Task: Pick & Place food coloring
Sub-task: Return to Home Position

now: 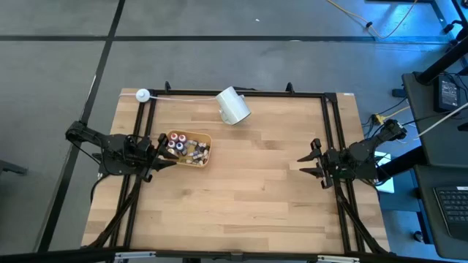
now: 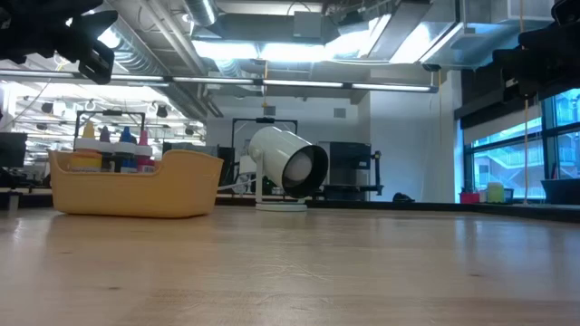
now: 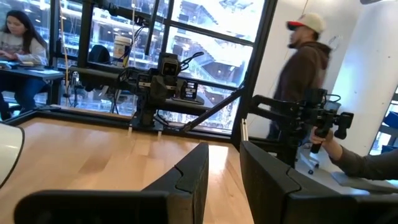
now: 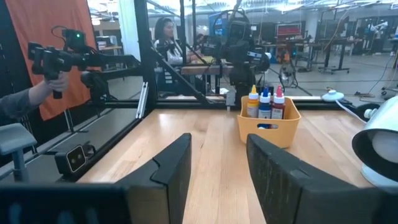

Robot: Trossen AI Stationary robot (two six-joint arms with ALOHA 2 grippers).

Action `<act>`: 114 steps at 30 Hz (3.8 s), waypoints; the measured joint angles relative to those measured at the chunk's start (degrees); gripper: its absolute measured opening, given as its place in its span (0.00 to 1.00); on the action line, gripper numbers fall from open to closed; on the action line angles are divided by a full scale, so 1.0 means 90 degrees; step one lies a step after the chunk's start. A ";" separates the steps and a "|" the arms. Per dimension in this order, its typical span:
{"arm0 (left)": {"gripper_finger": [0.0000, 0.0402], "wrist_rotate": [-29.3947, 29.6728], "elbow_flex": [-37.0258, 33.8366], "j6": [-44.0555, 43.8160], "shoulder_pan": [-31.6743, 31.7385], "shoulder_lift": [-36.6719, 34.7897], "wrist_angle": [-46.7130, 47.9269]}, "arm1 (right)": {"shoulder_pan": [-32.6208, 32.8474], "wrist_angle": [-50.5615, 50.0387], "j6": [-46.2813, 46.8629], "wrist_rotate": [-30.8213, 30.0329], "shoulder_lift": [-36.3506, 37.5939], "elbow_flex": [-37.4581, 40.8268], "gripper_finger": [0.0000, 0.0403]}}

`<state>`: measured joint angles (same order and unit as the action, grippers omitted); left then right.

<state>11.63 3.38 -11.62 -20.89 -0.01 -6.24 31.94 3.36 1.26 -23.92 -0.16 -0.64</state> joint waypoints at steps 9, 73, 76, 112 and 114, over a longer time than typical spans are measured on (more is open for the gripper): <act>0.22 0.0037 0.0000 0.0209 0.0001 0.0005 0.0066 | 0.0000 -0.0005 -0.0049 0.0000 -0.0005 0.0000 0.39; 0.22 0.0948 -0.0315 0.1061 0.0002 0.0030 0.0297 | 0.0000 -0.0002 -0.0032 0.0002 -0.0010 0.0000 0.39; 0.22 0.1165 -0.0313 0.1229 0.0004 0.0037 0.0284 | 0.0002 -0.0001 -0.0032 0.0002 -0.0010 0.0000 0.39; 0.22 0.1418 -0.0316 0.3041 0.0004 0.0041 0.0243 | 0.0000 -0.0002 -0.0032 0.0002 -0.0007 0.0000 0.39; 0.22 0.1417 -0.0316 0.3041 0.0004 0.0041 0.0243 | 0.0000 -0.0002 -0.0032 0.0002 -0.0007 0.0000 0.39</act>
<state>24.38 0.54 15.75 -20.86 0.36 -4.05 31.94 3.33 0.97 -23.90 -0.23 -0.64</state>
